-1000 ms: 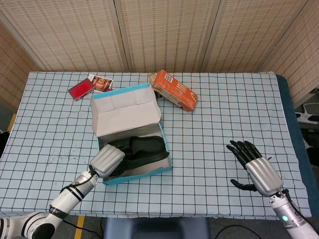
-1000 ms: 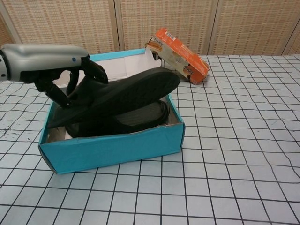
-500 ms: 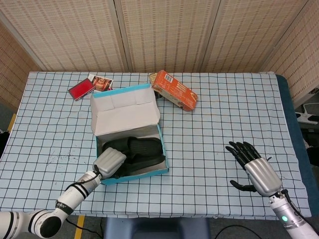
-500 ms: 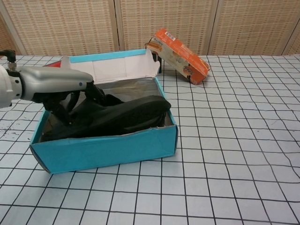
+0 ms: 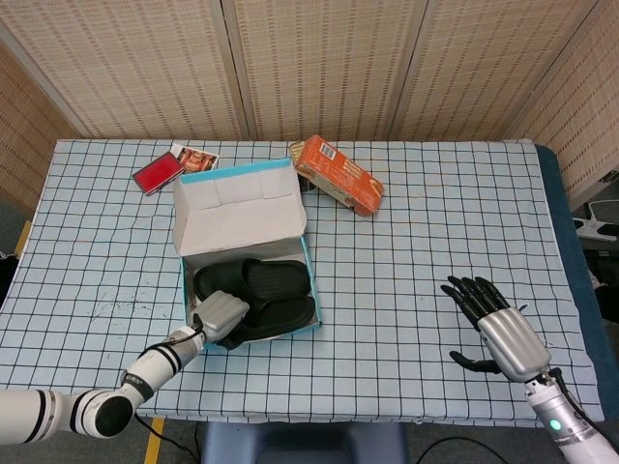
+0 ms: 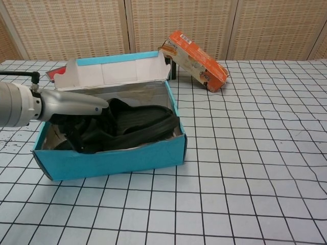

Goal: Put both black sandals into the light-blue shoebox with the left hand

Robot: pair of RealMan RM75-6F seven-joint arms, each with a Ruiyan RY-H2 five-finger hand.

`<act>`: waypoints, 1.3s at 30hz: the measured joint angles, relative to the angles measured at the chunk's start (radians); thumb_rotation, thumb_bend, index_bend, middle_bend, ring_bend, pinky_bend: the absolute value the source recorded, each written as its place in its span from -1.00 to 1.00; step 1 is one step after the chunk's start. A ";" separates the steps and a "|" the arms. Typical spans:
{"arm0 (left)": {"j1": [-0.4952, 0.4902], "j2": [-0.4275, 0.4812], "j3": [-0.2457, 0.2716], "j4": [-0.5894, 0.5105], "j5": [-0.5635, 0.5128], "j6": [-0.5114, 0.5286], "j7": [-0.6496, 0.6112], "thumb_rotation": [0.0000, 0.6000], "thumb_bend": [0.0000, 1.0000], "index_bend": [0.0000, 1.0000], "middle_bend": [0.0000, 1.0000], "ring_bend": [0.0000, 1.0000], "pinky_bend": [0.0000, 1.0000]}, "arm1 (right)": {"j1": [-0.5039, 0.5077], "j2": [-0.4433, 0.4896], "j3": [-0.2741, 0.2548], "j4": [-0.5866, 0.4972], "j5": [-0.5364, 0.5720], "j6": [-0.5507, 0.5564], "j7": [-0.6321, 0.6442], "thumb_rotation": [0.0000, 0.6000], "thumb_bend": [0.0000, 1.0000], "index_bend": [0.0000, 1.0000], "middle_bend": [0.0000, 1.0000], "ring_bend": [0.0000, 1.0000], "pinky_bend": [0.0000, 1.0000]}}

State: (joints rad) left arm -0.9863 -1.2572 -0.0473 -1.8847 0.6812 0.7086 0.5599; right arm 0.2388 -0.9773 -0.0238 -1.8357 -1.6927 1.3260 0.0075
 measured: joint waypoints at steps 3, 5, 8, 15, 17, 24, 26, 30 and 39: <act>-0.032 0.001 0.004 0.023 -0.041 -0.037 -0.035 1.00 0.22 0.36 0.46 0.33 0.15 | 0.000 -0.001 -0.003 0.002 -0.003 -0.003 0.001 0.80 -0.77 -1.00 -1.00 -1.00 -1.00; -0.041 0.004 0.001 0.029 -0.055 -0.056 -0.061 1.00 0.20 0.36 0.46 0.33 0.16 | 0.001 -0.002 -0.005 0.003 -0.004 -0.005 0.001 0.80 -0.77 -1.00 -1.00 -1.00 -1.00; -0.053 0.014 -0.011 0.039 -0.065 -0.090 -0.116 1.00 0.17 0.35 0.46 0.34 0.17 | 0.000 -0.003 -0.007 0.004 -0.006 -0.005 0.004 0.79 -0.77 -1.00 -1.00 -1.00 -1.00; -0.093 0.011 -0.008 0.119 -0.095 -0.155 -0.202 1.00 0.16 0.31 0.45 0.34 0.18 | 0.000 -0.002 -0.011 0.005 -0.016 -0.002 0.006 0.79 -0.77 -1.00 -1.00 -1.00 -1.00; -0.109 0.005 0.004 0.142 -0.114 -0.177 -0.214 1.00 0.15 0.30 0.45 0.34 0.18 | 0.000 -0.001 -0.012 0.003 -0.018 -0.001 0.004 0.80 -0.77 -1.00 -1.00 -1.00 -1.00; -0.177 -0.025 0.057 0.227 -0.172 -0.262 -0.270 1.00 0.15 0.27 0.44 0.34 0.19 | 0.000 -0.001 -0.015 -0.001 -0.022 -0.002 -0.002 0.79 -0.77 -1.00 -1.00 -1.00 -1.00; -0.186 -0.029 0.066 0.241 -0.174 -0.271 -0.287 1.00 0.14 0.26 0.43 0.34 0.17 | 0.000 -0.001 -0.015 -0.001 -0.021 -0.002 -0.003 0.80 -0.77 -1.00 -1.00 -1.00 -1.00; -0.179 -0.030 0.060 0.238 -0.141 -0.260 -0.316 1.00 0.10 0.03 0.25 0.21 -0.01 | 0.000 -0.003 -0.014 -0.001 -0.018 -0.004 -0.005 0.79 -0.77 -1.00 -1.00 -1.00 -1.00; -0.090 -0.020 -0.005 0.206 0.048 -0.197 -0.406 1.00 -0.10 -1.00 -1.00 -1.00 -0.60 | -0.002 -0.004 -0.015 -0.004 -0.020 0.000 -0.007 0.79 -0.77 -1.00 -1.00 -1.00 -1.00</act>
State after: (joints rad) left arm -1.0758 -1.2770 -0.0522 -1.6784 0.7295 0.5119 0.1538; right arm 0.2370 -0.9812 -0.0392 -1.8396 -1.7130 1.3262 0.0002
